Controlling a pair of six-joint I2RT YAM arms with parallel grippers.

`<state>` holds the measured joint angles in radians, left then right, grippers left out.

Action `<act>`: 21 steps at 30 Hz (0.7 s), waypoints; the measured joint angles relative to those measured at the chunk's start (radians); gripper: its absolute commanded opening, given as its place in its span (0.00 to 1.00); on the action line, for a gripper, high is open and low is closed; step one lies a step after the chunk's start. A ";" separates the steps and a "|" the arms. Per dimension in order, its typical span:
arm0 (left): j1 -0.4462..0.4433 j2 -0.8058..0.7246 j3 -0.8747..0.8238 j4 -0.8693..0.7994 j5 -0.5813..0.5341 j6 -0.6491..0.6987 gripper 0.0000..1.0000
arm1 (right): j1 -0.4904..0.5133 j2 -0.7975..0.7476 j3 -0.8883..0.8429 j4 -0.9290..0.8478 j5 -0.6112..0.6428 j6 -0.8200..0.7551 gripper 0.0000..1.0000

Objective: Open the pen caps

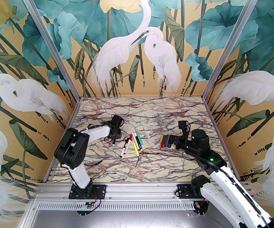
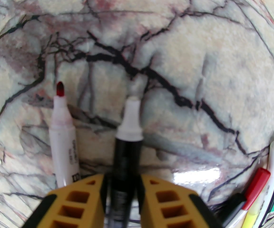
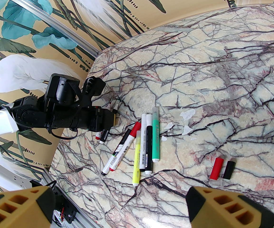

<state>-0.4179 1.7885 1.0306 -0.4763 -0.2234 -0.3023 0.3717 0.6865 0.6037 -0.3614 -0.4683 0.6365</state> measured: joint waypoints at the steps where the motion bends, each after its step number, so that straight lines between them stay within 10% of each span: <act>1: 0.000 0.000 0.001 -0.003 0.000 0.000 0.30 | 0.002 0.000 0.000 0.000 0.000 0.000 0.99; 21: -0.017 -0.279 0.047 -0.163 0.082 -0.051 0.45 | 0.029 0.037 0.000 0.000 0.000 0.000 0.99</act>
<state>-0.4351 1.5097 1.0771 -0.6392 -0.1417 -0.3538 0.4004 0.7231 0.6033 -0.3611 -0.4683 0.6361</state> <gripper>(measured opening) 0.454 0.994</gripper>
